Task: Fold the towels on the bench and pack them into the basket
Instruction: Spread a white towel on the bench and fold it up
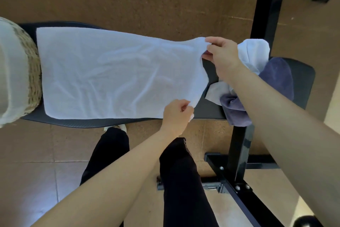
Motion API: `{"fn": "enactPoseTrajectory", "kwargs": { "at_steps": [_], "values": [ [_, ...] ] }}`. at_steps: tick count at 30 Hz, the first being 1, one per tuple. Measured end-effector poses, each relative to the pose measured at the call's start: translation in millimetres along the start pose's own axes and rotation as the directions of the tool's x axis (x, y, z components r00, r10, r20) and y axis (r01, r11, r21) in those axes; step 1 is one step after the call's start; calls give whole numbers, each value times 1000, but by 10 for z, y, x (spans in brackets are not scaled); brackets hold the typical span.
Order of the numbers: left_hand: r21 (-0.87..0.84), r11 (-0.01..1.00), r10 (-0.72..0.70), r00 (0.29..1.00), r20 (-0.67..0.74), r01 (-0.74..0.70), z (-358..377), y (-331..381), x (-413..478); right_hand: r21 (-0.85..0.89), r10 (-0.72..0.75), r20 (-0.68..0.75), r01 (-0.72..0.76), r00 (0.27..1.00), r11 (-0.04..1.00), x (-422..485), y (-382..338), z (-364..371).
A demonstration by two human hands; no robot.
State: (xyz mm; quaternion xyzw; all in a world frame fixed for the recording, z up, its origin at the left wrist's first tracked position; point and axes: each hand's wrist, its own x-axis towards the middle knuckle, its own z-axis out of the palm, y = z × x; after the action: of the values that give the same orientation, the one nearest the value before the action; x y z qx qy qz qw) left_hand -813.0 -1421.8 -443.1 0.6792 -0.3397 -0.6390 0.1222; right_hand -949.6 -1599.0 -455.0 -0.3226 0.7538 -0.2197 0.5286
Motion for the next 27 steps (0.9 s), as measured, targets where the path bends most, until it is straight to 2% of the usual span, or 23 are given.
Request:
{"fn": "enactPoseTrajectory", "kwargs": {
  "at_steps": [2,4,8,10,16,21,23,25,27],
  "values": [
    [-102,994,-46,992,-118,34,-321,-52,-61,-35,-34,34,35,999,999,-45,-101,194],
    [-261,963,-124,972,-198,69,-675,-119,-124,-165,-141,68,151,988,975,-90,-211,417],
    [-464,880,-253,930,-265,107,-1277,-210,-194,-370,-281,81,291,956,883,-98,-461,952],
    [-531,839,-294,920,-260,118,-1506,-222,-235,-470,-359,120,371,926,801,-123,-589,1230],
    [-498,863,-251,928,-276,86,-2053,-426,-367,-561,-437,244,494,865,665,-240,-925,2018],
    [-497,867,-238,897,-373,24,-2423,-649,-586,-601,-550,342,627,762,495,-359,-1047,2606],
    [-529,849,-261,881,-395,14,-2543,-782,-674,-648,-494,389,612,778,454,-404,-1126,2830],
    [-565,824,-306,865,-399,31,-2662,-934,-734,-650,-378,440,579,815,492,-449,-1209,3038],
    [-626,778,-374,839,-396,52,-2760,-1089,-756,-624,-337,464,572,820,533,-466,-1258,3235]
  ]
}}
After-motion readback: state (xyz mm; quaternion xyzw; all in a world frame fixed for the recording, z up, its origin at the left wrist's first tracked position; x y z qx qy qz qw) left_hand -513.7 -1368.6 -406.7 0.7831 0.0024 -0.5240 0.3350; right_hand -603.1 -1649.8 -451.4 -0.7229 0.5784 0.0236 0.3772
